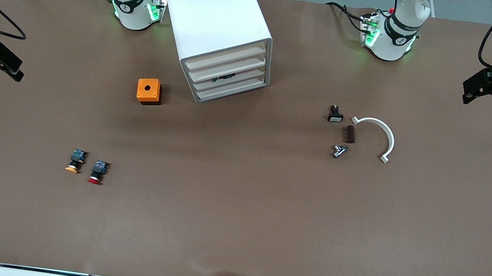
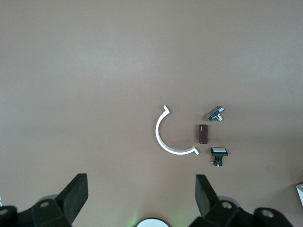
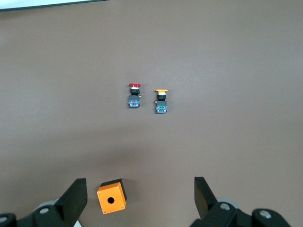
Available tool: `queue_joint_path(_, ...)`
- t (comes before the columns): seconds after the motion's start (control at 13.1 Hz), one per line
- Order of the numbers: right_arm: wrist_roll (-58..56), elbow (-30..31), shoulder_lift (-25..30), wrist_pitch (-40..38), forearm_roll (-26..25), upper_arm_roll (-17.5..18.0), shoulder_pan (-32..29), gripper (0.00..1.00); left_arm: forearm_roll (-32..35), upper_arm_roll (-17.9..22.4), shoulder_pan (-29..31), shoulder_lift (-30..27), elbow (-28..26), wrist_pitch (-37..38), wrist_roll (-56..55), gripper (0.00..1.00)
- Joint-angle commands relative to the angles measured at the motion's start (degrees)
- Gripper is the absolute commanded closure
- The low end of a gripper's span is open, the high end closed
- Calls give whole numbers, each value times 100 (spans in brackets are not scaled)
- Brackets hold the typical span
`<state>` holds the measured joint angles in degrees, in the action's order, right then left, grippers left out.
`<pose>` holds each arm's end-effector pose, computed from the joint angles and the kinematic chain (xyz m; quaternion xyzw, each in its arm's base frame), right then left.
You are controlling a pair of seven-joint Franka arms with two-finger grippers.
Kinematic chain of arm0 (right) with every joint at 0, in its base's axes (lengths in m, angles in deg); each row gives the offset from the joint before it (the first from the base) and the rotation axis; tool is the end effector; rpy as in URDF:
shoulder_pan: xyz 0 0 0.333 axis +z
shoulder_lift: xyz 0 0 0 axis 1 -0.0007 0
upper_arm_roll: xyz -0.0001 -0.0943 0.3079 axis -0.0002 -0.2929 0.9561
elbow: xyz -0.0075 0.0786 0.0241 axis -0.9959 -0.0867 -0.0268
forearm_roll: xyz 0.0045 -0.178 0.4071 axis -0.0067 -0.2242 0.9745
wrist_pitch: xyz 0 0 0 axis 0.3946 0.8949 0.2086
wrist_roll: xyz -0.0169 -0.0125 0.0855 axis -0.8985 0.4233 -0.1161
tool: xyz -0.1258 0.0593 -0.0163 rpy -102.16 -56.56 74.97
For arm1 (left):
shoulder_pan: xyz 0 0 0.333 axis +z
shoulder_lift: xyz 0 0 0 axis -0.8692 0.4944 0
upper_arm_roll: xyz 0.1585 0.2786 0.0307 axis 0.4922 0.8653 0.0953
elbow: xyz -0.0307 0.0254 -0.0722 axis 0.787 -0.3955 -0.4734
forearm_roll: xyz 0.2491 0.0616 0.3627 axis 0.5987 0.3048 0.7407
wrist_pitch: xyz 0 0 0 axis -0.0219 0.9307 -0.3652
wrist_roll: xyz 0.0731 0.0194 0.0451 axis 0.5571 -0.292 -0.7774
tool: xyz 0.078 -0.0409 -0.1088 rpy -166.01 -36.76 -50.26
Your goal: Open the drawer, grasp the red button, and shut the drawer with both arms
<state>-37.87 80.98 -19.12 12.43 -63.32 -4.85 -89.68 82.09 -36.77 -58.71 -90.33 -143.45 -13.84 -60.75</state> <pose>0.6229 0.0031 0.6218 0.9978 -0.0563 0.0325 0.0130 0.5606 -0.0586 0.6265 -0.9988 -0.0087 0.0135 0.0472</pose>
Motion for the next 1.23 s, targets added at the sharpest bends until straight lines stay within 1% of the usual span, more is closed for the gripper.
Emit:
queue_joint_path(0.0,-69,-43,-20,-60,61,22,-37,0,-56,-69,10,-141,-162,29,99,0)
queue_joint_path(0.23,-60,-43,-20,-60,61,31,-28,0,-338,-183,27,-150,-215,29,-103,0)
queue_joint_path(0.46,-60,-43,-20,-60,61,31,-28,0,-348,-131,54,-124,-163,29,10,0)
queue_joint_path(0.77,-60,-43,-20,-68,61,31,-28,0,-348,-104,168,-246,-171,178,-59,0)
queue_joint_path(1.15,-60,-52,-20,-68,61,40,-45,0,-339,-77,212,-150,-66,179,28,0)
